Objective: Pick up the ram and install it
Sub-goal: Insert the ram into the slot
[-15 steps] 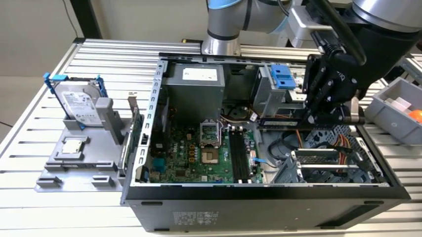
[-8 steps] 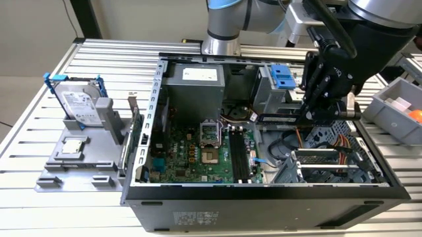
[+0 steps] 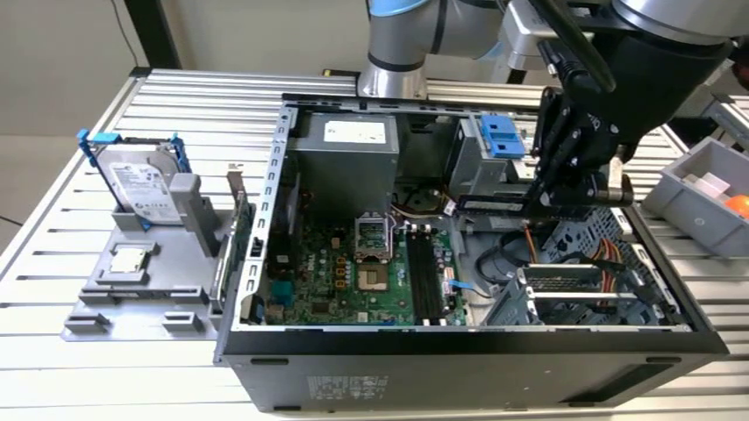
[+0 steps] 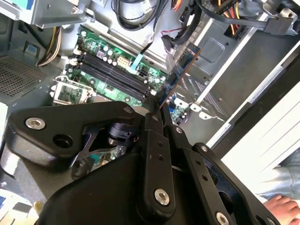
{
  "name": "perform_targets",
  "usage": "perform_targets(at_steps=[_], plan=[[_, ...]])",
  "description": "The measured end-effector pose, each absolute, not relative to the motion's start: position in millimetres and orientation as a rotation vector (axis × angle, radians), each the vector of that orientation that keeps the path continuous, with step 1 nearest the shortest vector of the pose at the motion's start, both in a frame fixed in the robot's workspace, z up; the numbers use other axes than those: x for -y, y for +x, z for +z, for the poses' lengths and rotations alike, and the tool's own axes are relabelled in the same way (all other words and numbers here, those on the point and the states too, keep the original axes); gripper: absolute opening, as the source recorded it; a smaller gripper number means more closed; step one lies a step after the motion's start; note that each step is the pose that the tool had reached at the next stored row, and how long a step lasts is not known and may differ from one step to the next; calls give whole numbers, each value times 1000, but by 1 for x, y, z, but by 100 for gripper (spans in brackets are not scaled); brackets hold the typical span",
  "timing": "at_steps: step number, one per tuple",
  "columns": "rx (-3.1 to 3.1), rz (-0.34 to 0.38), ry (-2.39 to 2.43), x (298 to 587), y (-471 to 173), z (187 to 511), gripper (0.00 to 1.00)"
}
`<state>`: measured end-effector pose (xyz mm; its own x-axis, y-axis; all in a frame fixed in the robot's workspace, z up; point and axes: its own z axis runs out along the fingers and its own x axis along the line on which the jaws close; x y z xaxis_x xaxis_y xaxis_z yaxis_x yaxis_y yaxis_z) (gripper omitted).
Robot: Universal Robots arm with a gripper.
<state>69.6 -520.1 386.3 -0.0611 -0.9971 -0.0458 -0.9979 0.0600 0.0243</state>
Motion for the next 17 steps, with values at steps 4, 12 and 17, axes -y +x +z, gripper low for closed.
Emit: perform_targets(at_steps=[4,12,17], plan=[[-2280,76,-2135,514,70,386,0],[-2285,76,-2129,500,70,386,0],[-2285,76,-2130,488,70,386,0]])
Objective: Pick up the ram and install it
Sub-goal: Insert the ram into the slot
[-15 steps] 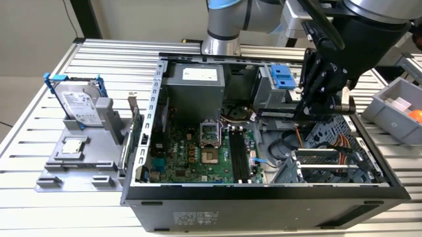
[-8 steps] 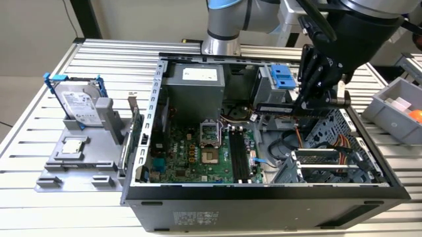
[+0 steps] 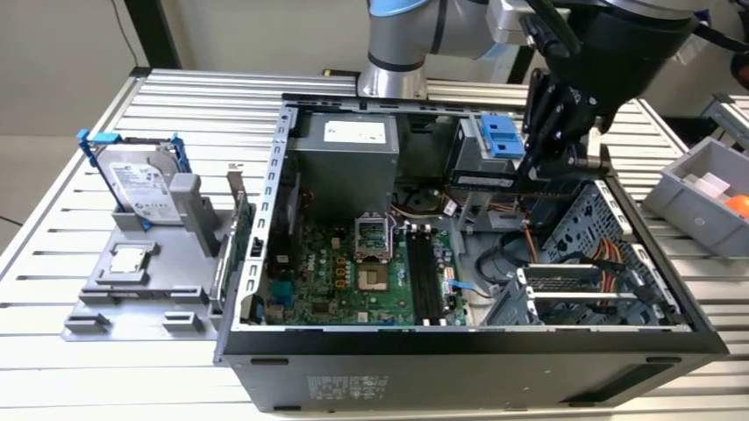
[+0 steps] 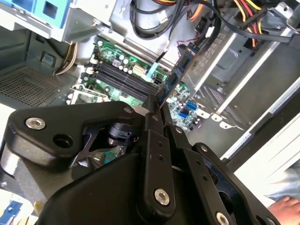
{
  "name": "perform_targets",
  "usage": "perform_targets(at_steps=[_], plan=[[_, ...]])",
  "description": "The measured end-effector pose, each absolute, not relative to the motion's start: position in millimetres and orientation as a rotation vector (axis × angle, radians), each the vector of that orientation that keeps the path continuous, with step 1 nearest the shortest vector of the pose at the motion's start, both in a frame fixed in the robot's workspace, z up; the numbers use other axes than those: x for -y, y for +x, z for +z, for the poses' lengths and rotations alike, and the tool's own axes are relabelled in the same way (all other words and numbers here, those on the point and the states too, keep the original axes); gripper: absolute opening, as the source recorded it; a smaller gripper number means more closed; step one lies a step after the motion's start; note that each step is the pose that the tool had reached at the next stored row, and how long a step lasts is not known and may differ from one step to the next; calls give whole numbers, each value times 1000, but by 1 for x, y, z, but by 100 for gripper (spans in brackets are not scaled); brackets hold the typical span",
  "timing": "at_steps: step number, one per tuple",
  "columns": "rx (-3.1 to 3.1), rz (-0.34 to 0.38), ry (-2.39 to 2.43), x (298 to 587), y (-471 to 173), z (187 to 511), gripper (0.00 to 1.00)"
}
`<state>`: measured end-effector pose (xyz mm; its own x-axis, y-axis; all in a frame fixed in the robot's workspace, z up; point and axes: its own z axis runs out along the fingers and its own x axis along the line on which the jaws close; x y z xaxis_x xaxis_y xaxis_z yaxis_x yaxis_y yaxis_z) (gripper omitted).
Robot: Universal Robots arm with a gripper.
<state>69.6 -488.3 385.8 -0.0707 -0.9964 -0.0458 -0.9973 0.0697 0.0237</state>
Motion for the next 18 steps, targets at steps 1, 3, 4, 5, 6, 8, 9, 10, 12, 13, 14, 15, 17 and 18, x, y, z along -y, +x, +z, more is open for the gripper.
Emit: perform_targets(at_steps=[1,3,4,5,6,8,9,10,12,13,14,15,17,18], plan=[[-2285,76,-2130,486,70,386,0],[-2285,76,-2130,481,70,386,0],[-2285,76,-2130,480,70,386,0],[-2285,76,-2130,479,70,386,0],[-2285,76,-2130,478,70,386,0],[-2285,76,-2130,478,70,386,0],[-2285,76,-2130,478,70,386,0],[-2285,76,-2130,478,70,386,0],[-2285,76,-2129,478,70,386,0],[-2285,76,-2130,478,70,386,0],[-2285,76,-2129,478,70,386,0],[-2285,76,-2129,477,70,386,0],[-2285,76,-2129,477,71,386,0],[-2285,76,-2129,477,72,386,0]])
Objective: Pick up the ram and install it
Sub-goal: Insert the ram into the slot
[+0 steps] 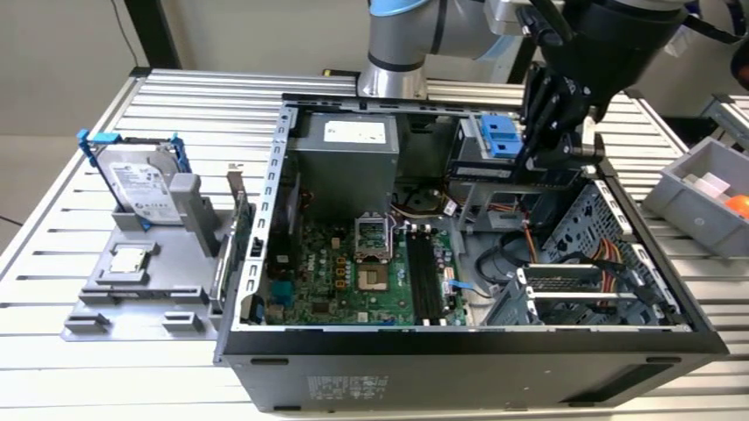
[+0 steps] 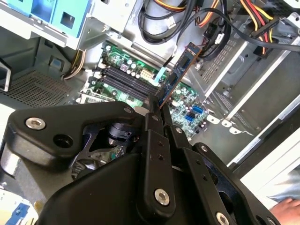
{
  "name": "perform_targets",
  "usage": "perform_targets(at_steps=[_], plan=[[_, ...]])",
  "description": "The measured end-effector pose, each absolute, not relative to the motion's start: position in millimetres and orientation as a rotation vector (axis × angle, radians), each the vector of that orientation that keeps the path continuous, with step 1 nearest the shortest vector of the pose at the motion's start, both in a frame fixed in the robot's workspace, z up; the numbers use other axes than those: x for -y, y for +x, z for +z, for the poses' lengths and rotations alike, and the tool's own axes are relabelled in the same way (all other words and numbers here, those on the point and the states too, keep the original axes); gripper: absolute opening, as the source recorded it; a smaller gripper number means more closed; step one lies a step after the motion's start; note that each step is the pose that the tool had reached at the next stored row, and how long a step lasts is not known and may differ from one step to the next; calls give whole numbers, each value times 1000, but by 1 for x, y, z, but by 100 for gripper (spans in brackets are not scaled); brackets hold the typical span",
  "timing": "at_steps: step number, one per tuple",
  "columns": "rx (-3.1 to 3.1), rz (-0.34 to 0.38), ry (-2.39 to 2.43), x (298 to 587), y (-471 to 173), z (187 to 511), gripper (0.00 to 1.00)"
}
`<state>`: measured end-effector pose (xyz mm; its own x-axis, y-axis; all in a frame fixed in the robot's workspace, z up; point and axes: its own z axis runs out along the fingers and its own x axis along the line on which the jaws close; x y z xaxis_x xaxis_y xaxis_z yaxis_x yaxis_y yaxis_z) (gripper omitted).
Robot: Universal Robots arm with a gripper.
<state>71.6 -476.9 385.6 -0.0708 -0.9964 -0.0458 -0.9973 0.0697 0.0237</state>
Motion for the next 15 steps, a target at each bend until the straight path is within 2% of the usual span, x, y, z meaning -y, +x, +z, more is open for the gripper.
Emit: perform_targets(at_steps=[15], plan=[[-2285,76,-2130,470,75,386,0]])
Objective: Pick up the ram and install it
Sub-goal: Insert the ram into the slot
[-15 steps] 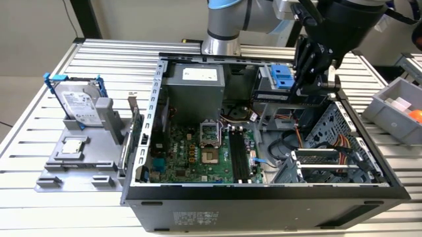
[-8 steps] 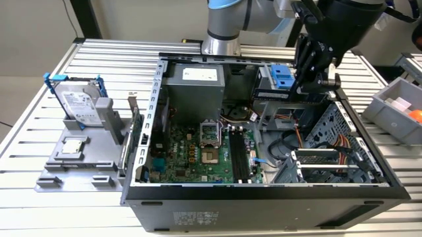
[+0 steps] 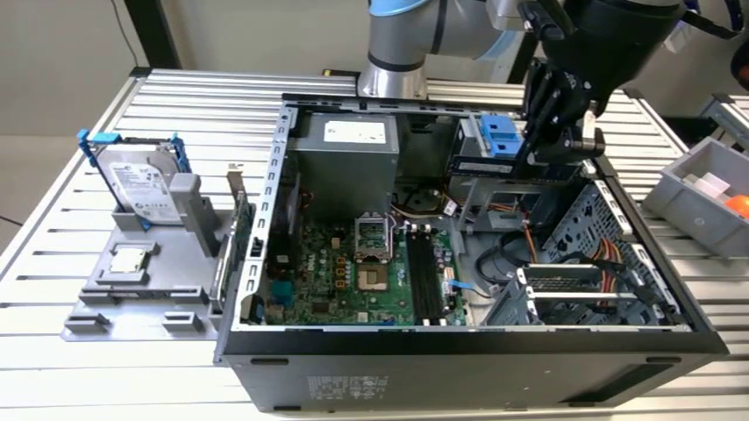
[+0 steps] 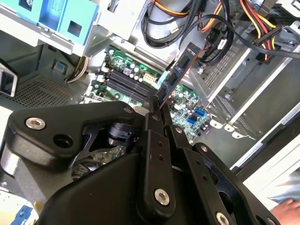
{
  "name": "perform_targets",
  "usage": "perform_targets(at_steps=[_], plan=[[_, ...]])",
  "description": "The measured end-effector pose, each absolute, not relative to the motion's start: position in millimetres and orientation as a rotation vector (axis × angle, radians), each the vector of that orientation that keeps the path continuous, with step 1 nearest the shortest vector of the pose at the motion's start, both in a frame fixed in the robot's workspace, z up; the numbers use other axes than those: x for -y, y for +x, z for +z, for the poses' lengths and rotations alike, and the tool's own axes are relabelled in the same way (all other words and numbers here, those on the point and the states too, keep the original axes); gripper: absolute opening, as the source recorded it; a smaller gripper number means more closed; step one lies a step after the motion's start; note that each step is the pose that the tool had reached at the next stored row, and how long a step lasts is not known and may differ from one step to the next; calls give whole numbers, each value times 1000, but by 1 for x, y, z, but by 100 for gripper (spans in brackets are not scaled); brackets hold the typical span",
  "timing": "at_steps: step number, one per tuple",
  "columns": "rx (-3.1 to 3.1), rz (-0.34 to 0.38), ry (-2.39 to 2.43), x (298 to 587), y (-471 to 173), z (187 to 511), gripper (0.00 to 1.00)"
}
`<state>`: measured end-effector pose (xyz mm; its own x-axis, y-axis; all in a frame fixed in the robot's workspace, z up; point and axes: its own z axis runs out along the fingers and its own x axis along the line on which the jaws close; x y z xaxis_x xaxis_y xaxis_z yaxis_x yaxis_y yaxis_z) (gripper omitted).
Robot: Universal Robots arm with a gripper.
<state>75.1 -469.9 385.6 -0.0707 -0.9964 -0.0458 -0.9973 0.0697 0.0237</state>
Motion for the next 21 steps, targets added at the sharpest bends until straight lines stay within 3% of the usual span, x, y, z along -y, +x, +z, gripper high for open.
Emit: perform_targets(at_steps=[21], plan=[[-2306,76,-2106,470,77,386,0]])
